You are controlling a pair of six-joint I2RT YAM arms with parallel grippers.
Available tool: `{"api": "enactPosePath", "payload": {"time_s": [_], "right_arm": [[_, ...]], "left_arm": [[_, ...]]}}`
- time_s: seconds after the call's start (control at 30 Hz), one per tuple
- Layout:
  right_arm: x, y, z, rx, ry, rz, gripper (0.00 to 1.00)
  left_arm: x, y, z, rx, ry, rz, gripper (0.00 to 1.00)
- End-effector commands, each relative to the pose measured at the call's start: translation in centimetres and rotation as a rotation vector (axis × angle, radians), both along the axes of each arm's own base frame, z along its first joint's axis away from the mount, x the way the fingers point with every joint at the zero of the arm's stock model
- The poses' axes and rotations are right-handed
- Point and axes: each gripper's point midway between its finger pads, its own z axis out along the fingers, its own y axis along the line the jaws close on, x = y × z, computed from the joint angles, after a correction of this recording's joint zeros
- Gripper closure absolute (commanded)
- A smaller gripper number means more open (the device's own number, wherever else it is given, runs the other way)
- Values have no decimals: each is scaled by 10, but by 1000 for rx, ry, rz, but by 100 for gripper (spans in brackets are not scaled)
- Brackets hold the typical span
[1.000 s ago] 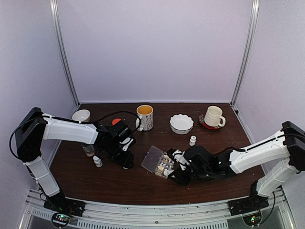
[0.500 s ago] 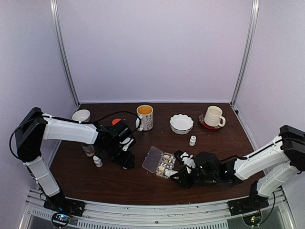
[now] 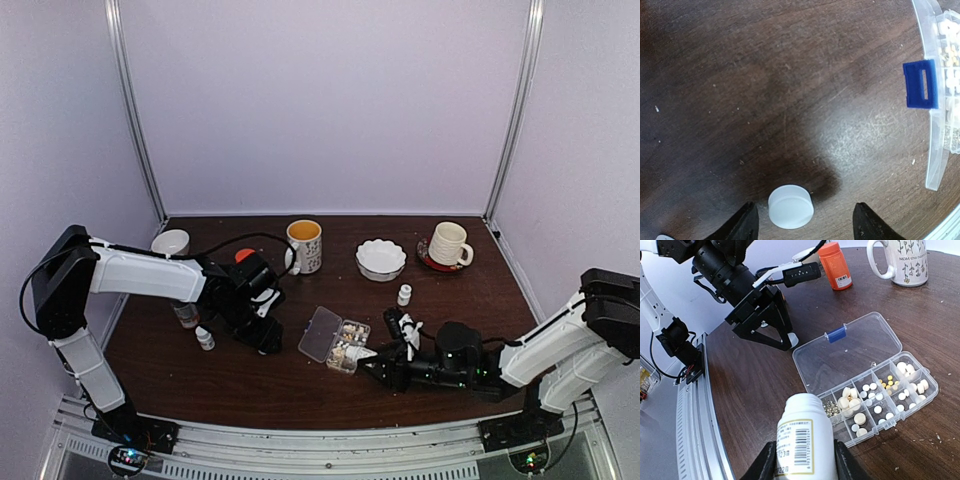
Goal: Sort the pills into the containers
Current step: Pour the pill into the compartment of the pill container.
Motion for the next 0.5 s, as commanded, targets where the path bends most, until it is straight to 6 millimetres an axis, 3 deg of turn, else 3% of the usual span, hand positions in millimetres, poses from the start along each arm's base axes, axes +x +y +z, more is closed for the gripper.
{"api": "enactPosePath", "payload": {"time_s": [0.0, 0.13, 0.33, 0.47], "right_arm": [[0, -3, 35, 130, -83, 5, 100], [0, -4, 53, 149, -129, 7, 100], [-2, -10, 76, 164, -182, 5, 100], [-3, -13, 89, 177, -204, 5, 100]], "left_arm": [[-3, 2, -1, 18, 10, -8, 33], [-3, 2, -3, 30, 12, -5, 34], [-1, 10, -10, 115, 5, 0, 46], [0, 9, -12, 130, -3, -3, 49]]}}
